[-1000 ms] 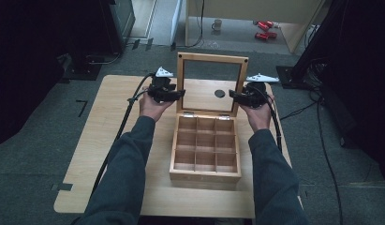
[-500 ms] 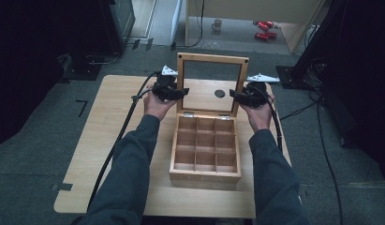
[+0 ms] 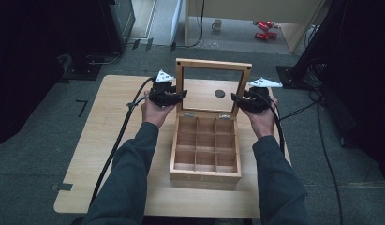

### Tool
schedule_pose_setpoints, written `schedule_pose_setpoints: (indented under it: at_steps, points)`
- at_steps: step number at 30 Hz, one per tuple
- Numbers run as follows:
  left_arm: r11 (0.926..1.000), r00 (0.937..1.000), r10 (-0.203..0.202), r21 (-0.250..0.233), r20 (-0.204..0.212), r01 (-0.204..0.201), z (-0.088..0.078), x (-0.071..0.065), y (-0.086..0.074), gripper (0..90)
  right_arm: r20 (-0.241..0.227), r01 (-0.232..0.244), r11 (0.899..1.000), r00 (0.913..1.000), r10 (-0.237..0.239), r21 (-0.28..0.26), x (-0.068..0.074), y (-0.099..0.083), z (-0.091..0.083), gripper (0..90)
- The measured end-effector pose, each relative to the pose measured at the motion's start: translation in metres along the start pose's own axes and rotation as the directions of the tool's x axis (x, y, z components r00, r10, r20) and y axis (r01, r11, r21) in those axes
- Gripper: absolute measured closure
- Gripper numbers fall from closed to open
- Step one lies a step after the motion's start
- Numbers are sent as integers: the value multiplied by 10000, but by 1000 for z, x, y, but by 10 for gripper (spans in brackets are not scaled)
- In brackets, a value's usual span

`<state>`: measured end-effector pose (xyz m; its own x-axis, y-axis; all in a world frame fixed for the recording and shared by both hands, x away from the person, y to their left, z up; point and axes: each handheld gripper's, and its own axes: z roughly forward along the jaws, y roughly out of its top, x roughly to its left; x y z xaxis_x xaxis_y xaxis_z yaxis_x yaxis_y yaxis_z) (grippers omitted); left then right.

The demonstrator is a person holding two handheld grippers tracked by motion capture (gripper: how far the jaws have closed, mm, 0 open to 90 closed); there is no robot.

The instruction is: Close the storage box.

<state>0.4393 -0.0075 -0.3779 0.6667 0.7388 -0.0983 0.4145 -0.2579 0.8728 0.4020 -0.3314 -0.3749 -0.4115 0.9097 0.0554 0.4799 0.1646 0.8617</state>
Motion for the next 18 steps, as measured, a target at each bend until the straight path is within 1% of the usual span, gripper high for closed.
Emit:
schedule_pose_setpoints:
  at_steps: [1,2,3,5,7,10,11,12,13,16,17,18]
  points:
    - [10000,10000,56,-13,-14,-56,-2,-1,-1,577,7,83,10000,10000,-83,-33,1,-1,-2,539]
    - [10000,10000,56,-13,-14,-56,-2,-1,-1,577,7,83,10000,10000,-83,-33,1,-1,-2,539]
    - [9999,9999,141,-30,8,-141,-3,-2,-2,577,-38,140,9999,9999,-140,-50,2,-2,-6,544]
    - [9997,9997,238,-76,57,-237,-6,-4,-3,577,-87,163,9998,9998,-163,-68,3,-3,-8,546]
    - [9993,9993,359,-120,137,-357,-10,-6,-6,577,-117,282,9996,9995,-283,-79,5,-3,-14,541]
    - [9990,9990,412,-159,198,-409,-13,-7,-8,574,-51,389,9992,9992,-390,-133,8,-3,-19,535]
    - [9987,9986,482,-201,226,-477,-15,-9,-9,573,125,668,9977,9977,-667,-88,14,-3,-24,520]
    - [9987,9986,482,-201,226,-477,-15,-9,-9,572,125,668,9977,9977,-667,-88,14,-3,-24,520]
    - [9982,9980,552,-239,296,-545,-17,-9,-11,571,183,745,9971,9971,-743,-159,16,-7,-28,513]
    - [9981,9979,554,-301,331,-544,-18,-9,-12,571,166,687,9973,9975,-683,-257,17,-11,-33,529]
    - [9979,9979,577,-313,297,-568,-18,-10,-13,571,148,589,9972,9982,-583,-458,16,-15,-39,549]
    - [9978,9979,588,-318,284,-579,-19,-11,-13,571,137,570,9972,9983,-564,-493,16,-15,-40,557]
